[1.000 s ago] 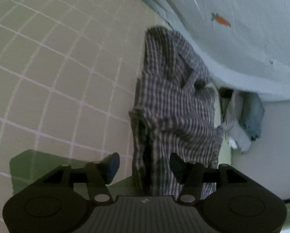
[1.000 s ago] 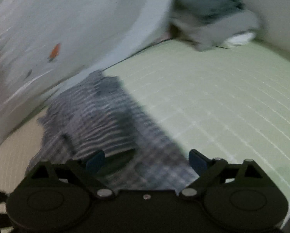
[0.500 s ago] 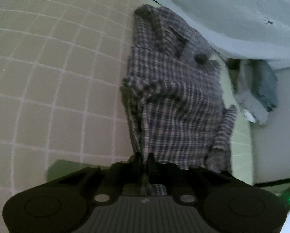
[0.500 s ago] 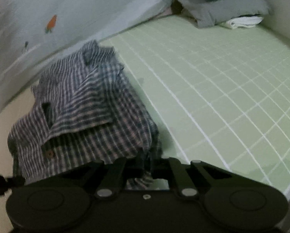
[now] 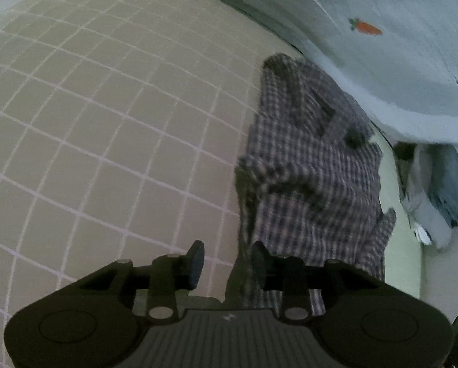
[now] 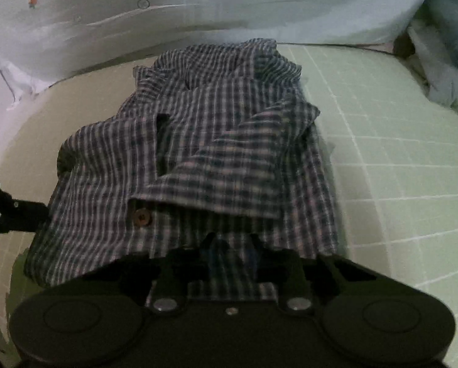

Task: Fold clothes

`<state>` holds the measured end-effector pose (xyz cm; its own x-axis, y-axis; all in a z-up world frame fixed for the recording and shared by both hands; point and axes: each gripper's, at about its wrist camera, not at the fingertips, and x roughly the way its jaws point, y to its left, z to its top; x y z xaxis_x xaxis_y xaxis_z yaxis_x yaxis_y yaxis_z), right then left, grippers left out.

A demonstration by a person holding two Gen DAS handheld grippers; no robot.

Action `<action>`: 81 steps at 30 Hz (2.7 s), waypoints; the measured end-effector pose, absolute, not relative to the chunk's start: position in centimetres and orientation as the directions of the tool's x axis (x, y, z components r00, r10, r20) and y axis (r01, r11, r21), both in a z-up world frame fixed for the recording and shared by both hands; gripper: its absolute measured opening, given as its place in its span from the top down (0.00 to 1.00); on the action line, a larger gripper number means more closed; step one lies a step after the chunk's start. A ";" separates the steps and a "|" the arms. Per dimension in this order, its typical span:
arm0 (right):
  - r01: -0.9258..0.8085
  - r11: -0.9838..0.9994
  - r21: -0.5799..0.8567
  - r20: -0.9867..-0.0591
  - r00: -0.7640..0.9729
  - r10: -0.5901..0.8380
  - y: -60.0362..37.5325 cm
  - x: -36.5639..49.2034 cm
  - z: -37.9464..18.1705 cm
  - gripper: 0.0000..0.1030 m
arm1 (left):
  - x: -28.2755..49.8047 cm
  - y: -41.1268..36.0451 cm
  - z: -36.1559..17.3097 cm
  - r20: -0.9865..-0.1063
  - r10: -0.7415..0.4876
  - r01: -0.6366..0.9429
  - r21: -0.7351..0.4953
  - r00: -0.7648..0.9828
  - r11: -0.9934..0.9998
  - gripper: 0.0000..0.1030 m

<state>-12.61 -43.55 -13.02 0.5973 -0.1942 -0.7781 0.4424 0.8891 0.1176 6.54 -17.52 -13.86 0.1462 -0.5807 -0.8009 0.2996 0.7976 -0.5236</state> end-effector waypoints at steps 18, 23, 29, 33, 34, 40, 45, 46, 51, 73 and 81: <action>0.415 0.876 0.248 -0.624 0.760 -0.184 -44.8 -8.6 -10.0 0.37 | 8.3 -19.0 -14.0 -0.784 -0.604 0.300 -0.546 0.146 0.782 0.57; 0.602 0.772 0.203 -0.694 0.645 -0.320 -47.0 -13.2 -10.8 0.24 | 7.6 -19.8 -14.0 -0.796 -0.590 0.314 -0.531 0.133 0.787 0.40; 0.726 0.622 0.294 -0.769 0.566 -0.298 -49.0 -18.9 -13.3 0.24 | 5.5 -20.0 -14.1 -0.818 -0.564 0.323 -0.507 0.112 0.799 0.37; 0.691 0.639 0.337 -0.782 0.584 -0.219 -49.0 -19.5 -14.1 0.26 | 3.2 -20.2 -14.5 -0.832 -0.550 0.324 -0.503 0.070 0.801 0.37; 0.678 0.650 0.343 -0.784 0.588 -0.199 -49.0 -19.4 -14.2 0.28 | 2.7 -20.3 -14.5 -0.835 -0.545 0.326 -0.497 0.071 0.804 0.38; 0.592 0.711 0.380 -0.796 0.601 -0.076 -49.0 -19.1 -14.8 0.75 | 0.6 -20.6 -14.9 -0.824 -0.554 0.250 -0.516 0.115 0.819 0.48; 0.518 0.753 0.405 -0.801 0.599 0.019 -48.9 -19.2 -15.1 0.92 | -1.1 -20.4 -15.6 -0.814 -0.563 0.161 -0.542 0.141 0.825 0.85; 0.505 0.763 0.403 -0.803 0.596 0.030 -48.8 -19.5 -14.9 0.92 | -1.6 -20.0 -15.6 -0.812 -0.566 0.145 -0.549 0.143 0.823 0.88; 0.446 0.791 0.418 -0.808 0.580 0.101 -48.6 -21.9 -14.2 0.93 | -5.4 -17.2 -15.7 -0.806 -0.578 0.054 -0.576 0.125 0.815 0.90; 0.350 0.514 0.783 -0.586 0.691 0.423 -56.6 -27.7 -8.6 0.93 | -11.0 -11.8 -13.2 -0.522 -0.846 -0.626 -0.697 0.109 0.350 0.93; 0.376 0.186 0.908 -0.419 0.793 0.441 -59.9 -24.3 -9.0 0.93 | -5.2 -14.2 -10.7 -0.455 -0.874 -0.675 -0.701 0.172 0.232 0.93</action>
<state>-24.29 -59.90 -9.01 0.7935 0.4415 -0.4190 0.3760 0.1857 0.9078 -5.21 -14.20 -10.72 0.1717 -0.8740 -0.4546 -0.6749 0.2317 -0.7005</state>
